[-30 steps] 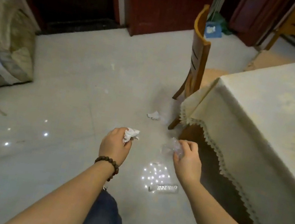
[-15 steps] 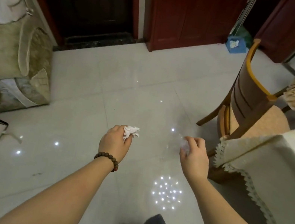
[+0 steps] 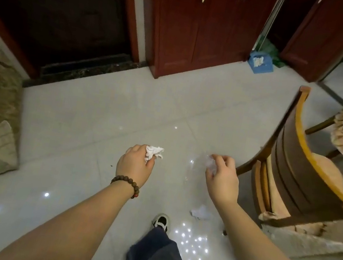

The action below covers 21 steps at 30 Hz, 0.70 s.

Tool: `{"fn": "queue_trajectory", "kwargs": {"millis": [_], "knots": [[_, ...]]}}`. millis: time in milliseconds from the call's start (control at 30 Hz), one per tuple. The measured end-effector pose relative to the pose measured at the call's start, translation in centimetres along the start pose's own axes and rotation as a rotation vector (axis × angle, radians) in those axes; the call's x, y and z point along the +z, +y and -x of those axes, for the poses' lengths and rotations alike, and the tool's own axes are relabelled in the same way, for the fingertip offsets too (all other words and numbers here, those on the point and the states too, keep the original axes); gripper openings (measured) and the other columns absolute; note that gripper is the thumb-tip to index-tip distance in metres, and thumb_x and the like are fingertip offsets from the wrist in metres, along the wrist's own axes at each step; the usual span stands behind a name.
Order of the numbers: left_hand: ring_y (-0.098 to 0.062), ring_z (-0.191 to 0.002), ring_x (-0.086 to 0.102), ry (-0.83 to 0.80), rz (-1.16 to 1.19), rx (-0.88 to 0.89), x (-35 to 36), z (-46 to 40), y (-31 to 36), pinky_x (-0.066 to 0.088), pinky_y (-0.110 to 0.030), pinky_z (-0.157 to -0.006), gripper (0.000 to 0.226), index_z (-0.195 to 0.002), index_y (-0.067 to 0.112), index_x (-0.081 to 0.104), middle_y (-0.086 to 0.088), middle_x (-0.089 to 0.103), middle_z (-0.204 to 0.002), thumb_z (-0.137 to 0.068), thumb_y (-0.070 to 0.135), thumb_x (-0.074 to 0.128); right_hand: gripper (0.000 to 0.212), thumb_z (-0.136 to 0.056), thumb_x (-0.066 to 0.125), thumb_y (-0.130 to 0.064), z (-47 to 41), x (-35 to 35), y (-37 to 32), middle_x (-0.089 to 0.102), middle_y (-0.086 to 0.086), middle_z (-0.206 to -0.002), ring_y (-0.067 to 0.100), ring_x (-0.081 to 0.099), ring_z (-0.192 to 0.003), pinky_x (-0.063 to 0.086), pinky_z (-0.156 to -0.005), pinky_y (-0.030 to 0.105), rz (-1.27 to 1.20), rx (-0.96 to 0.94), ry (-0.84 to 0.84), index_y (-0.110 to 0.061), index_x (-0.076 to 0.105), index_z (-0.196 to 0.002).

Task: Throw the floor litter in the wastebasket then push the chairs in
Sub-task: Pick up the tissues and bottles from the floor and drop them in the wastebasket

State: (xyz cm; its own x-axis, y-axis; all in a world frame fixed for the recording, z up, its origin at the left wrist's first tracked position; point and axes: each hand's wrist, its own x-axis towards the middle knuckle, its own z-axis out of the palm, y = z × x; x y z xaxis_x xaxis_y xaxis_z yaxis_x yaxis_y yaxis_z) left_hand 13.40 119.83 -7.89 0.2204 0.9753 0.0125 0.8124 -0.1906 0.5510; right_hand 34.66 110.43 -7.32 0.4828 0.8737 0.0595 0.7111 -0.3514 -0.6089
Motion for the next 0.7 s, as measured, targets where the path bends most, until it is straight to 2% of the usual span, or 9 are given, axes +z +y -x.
{"fn": "queue_trajectory", "kwargs": {"millis": [133, 333, 500, 700], "knots": [[-0.024, -0.104, 0.054, -0.012, -0.011, 0.016, 0.2, -11.4, 4.0, 0.049, -0.039, -0.085, 0.029, -0.113, 0.015, 0.062, -0.005, 0.063, -0.112, -0.092, 0.033, 0.053, 0.035, -0.088, 0.055, -0.014, -11.0, -1.0, -0.5, 0.046, 0.006, -0.120, 0.024, 0.057, -0.090, 0.044, -0.072, 0.030, 0.002, 0.026, 0.030, -0.015, 0.053, -0.122], [-0.025, -0.104, 0.054, -0.056, 0.007, 0.126, 2.1, -25.1, 10.0, 0.048, -0.038, -0.082, 0.027, -0.112, 0.015, 0.062, -0.006, 0.064, -0.109, -0.091, 0.030, 0.054, 0.034, -0.086, 0.056, -0.013, -24.1, -2.4, -0.2, 0.044, 0.005, -0.121, 0.024, 0.056, -0.093, 0.052, -0.077, 0.042, -0.008, 0.107, 0.078, -0.017, 0.053, -0.120], [-0.026, -0.101, 0.056, -0.099, 0.026, 0.223, 5.5, -35.2, 13.9, 0.048, -0.036, -0.082, 0.025, -0.110, 0.012, 0.063, -0.008, 0.064, -0.106, -0.090, 0.027, 0.057, 0.033, -0.083, 0.059, -0.010, -33.6, -2.4, 1.5, 0.046, 0.007, -0.118, 0.026, 0.055, -0.093, 0.046, -0.073, 0.033, 0.005, 0.161, 0.151, -0.015, 0.057, -0.116], [-0.026, -0.098, 0.058, -0.168, 0.065, 0.344, 11.1, -53.1, 20.1, 0.050, -0.038, -0.081, 0.026, -0.109, 0.012, 0.064, -0.008, 0.065, -0.105, -0.090, 0.028, 0.057, 0.031, -0.080, 0.061, -0.009, -50.0, -2.2, 5.3, 0.050, 0.011, -0.113, 0.031, 0.057, -0.091, 0.047, -0.071, 0.035, 0.012, 0.261, 0.266, -0.014, 0.060, -0.110]]}}
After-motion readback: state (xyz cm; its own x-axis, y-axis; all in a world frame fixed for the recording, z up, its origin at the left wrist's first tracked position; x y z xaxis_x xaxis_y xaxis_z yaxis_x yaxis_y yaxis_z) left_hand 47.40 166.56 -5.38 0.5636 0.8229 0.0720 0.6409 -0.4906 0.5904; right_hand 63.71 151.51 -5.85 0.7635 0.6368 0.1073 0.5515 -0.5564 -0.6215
